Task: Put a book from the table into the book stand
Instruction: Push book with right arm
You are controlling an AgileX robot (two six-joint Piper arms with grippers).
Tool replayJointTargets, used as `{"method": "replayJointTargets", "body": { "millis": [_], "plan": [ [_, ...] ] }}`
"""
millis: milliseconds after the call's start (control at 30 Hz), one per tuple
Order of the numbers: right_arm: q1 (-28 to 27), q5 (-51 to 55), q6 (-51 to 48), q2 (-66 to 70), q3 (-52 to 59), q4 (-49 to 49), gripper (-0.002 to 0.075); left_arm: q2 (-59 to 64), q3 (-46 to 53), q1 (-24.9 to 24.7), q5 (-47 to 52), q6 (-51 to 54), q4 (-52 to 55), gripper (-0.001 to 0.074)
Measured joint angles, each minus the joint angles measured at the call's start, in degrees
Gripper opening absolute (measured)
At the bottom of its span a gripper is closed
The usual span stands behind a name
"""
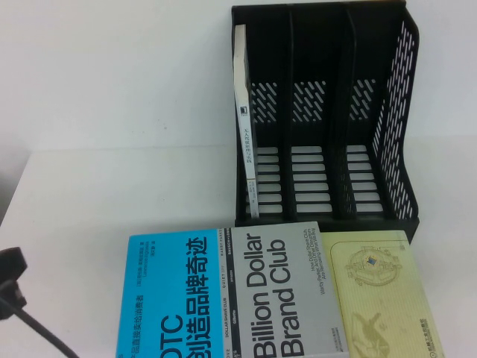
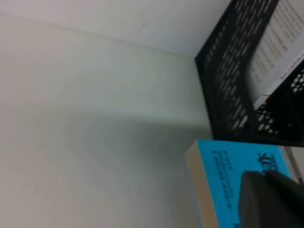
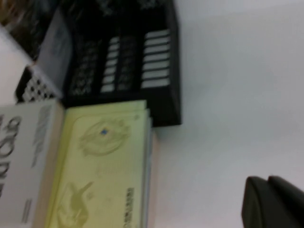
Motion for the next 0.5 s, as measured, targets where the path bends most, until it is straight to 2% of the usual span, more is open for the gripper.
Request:
{"method": "replayJointTargets", "body": {
  "millis": [233,500],
  "plan": [
    [2.0,-1.7,-11.7,3.4,0.0,8.4,-0.0003,2.9,0.0,0.0,-0.5,-0.1,-5.9,-0.0002],
    [2.5,-6.1,-13.9,3.6,0.0,10.2,-0.0003,3.4,0.0,0.0,0.6,-0.2,-7.3,-0.0002]
  ]
}}
